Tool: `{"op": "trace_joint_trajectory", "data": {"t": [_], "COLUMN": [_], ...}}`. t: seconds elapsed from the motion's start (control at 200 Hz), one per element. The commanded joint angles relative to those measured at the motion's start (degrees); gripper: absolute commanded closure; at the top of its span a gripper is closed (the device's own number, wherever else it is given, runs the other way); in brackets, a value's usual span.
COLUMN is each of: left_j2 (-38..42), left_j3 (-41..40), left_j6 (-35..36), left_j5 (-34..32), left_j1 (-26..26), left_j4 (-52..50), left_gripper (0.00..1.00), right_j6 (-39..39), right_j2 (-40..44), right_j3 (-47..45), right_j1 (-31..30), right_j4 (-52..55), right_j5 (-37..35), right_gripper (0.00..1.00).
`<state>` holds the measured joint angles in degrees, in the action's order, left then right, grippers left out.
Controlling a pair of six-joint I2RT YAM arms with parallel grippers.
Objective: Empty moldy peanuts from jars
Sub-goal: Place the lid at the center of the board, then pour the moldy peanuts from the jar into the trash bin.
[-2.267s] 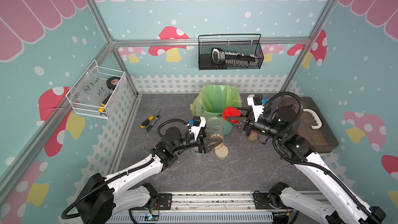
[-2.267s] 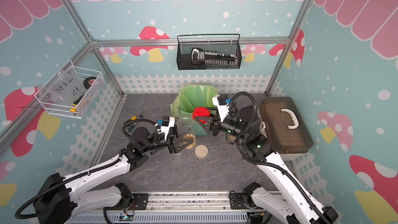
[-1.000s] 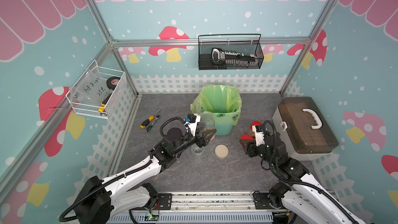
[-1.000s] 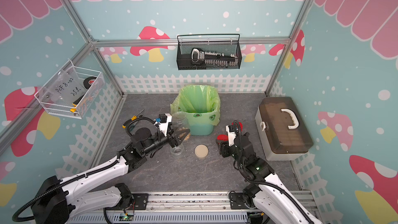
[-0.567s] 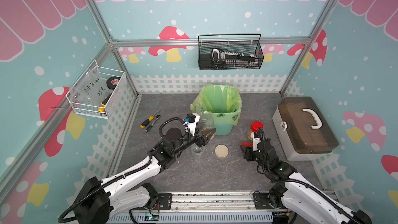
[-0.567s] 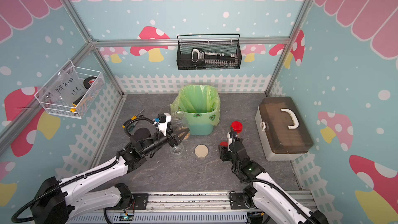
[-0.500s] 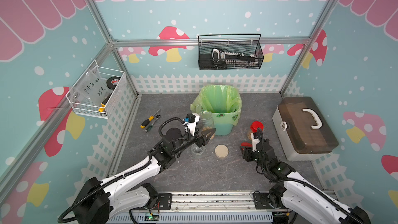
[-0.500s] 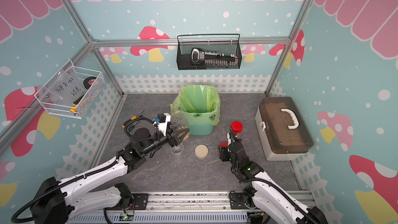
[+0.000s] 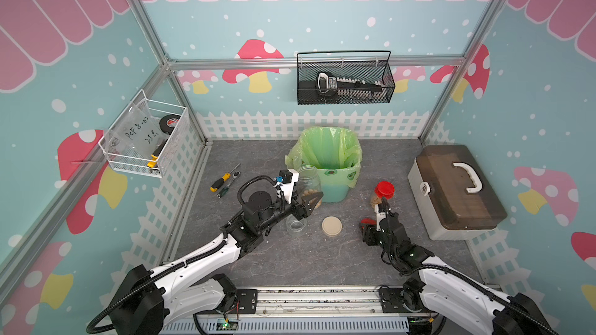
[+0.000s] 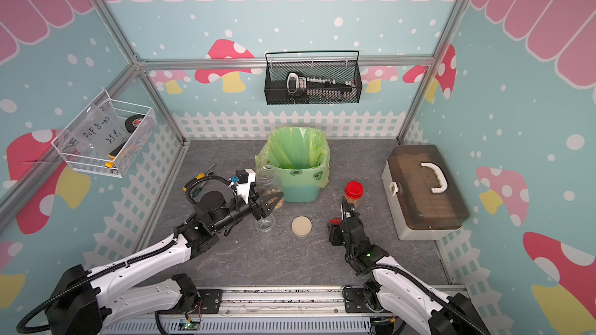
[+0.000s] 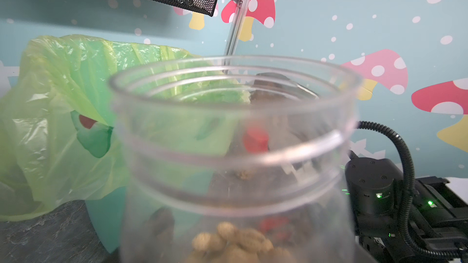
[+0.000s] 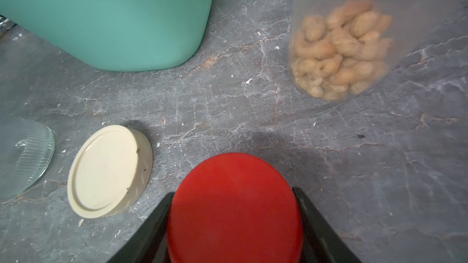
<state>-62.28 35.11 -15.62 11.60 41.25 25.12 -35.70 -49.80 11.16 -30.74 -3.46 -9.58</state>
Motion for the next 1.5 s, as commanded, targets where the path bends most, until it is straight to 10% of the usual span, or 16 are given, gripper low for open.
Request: {"op": "trace_joint_trajectory", "data": {"t": [0.0, 0.605, 1.076, 1.496], "left_j2": [1.3, 1.8, 0.1, -1.7], "left_j3": [-0.7, -0.9, 0.1, 0.8], "left_j6": [0.5, 0.8, 0.1, -3.1], "left_j5": [0.4, 2.5, 19.9, 31.0], "left_j1": [-0.4, -0.4, -0.5, -0.4], "left_j4": [1.7, 1.9, 5.8, 10.3], "left_gripper": [0.35, 0.35, 0.34, 0.33], "right_j6": [-0.9, 0.0, 22.0, 14.1], "right_j2": [-1.4, 7.0, -1.4, -10.6], "right_j3": [0.7, 4.9, 39.3, 42.7], "right_j1": [0.2, 0.2, 4.7, 5.3], "right_j4": [-1.5, 8.3, 18.9, 0.6], "right_j5": [-0.1, 4.7, 52.8, 75.9], "right_gripper": [0.36, 0.21, 0.14, 0.10]}}
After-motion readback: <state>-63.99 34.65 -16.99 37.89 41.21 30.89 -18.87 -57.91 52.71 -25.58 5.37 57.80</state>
